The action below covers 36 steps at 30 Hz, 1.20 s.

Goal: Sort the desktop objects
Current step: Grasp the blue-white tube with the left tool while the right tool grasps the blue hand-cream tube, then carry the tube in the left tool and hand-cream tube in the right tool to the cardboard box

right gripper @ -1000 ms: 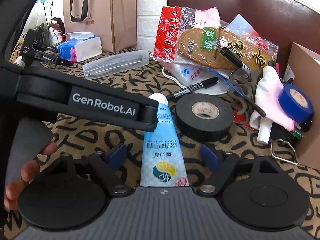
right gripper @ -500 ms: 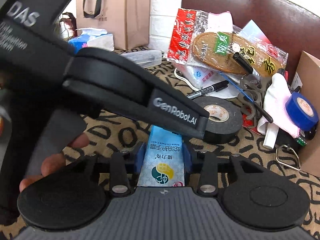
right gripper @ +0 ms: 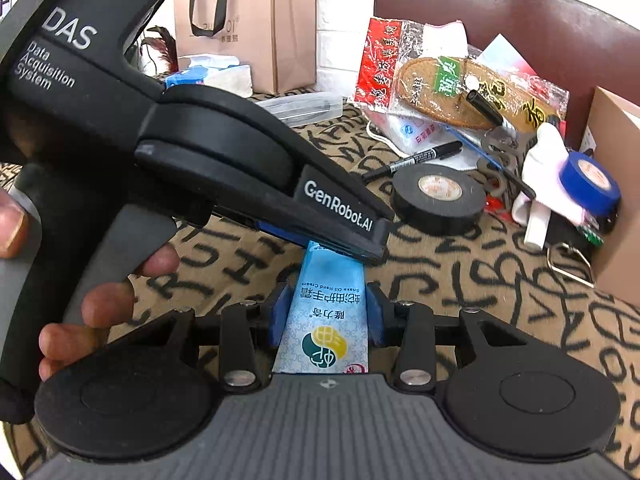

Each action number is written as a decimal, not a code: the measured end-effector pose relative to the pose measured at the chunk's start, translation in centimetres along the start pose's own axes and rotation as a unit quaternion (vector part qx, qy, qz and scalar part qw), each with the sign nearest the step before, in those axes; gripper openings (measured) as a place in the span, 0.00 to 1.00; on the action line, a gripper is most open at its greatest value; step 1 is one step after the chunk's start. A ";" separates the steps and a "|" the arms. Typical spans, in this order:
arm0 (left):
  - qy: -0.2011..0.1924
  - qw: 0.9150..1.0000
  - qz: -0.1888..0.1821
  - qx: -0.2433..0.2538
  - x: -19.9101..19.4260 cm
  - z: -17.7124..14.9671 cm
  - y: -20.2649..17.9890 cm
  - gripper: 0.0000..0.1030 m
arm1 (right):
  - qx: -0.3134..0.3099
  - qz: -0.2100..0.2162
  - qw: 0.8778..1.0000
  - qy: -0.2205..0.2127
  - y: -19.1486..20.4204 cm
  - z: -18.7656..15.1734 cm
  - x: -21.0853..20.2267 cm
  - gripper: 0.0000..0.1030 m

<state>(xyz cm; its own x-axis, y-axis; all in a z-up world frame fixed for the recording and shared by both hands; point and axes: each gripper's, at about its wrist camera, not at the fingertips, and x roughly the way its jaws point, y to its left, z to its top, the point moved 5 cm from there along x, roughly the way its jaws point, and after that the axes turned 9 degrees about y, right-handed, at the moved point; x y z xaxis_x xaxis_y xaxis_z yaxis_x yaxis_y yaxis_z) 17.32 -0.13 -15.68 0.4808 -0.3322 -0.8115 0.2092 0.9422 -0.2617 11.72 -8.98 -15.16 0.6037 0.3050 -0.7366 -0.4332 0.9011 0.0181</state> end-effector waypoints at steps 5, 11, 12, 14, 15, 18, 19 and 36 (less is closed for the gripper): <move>-0.003 1.000 0.022 0.013 0.1 -0.3 -1.0 0.55 | 0.002 -0.005 1.000 0.006 0.0 -0.3 -0.5 0.46; 0.002 1.000 0.025 0.012 -0.5 -0.7 -1.5 0.45 | 0.007 -0.002 1.000 0.013 0.0 -0.7 -1.1 0.44; 0.002 1.000 0.025 0.014 -0.5 -0.8 -1.8 0.45 | 0.007 -0.001 1.000 0.014 0.0 -0.8 -1.4 0.43; 0.003 1.000 0.025 0.017 -0.7 -0.9 -2.4 0.44 | 0.012 0.001 1.000 0.015 -0.2 -1.0 -1.7 0.43; 0.003 1.000 0.024 0.019 -0.7 -1.0 -2.7 0.44 | 0.017 0.002 1.000 0.015 -0.3 -1.2 -2.0 0.43; 0.001 0.999 0.020 0.031 -1.0 -1.0 -4.1 0.43 | 0.033 0.004 0.999 0.013 -1.0 -1.6 -2.9 0.43; -0.001 0.999 0.019 0.035 -1.2 -1.0 -4.7 0.43 | 0.037 0.002 0.999 0.010 -1.2 -1.7 -3.2 0.43; -0.108 0.982 -0.004 0.155 -5.9 4.2 -19.1 0.45 | 0.082 -0.062 0.990 -0.095 -9.3 0.1 -13.6 0.43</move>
<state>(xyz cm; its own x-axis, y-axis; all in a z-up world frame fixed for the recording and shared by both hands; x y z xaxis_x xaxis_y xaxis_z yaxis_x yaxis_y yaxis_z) 14.10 -16.32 -3.67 0.6399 -0.3721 -0.6723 0.4467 0.8921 -0.0685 7.57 -21.45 -5.21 0.7669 0.2266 -0.6004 -0.2423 0.9686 0.0561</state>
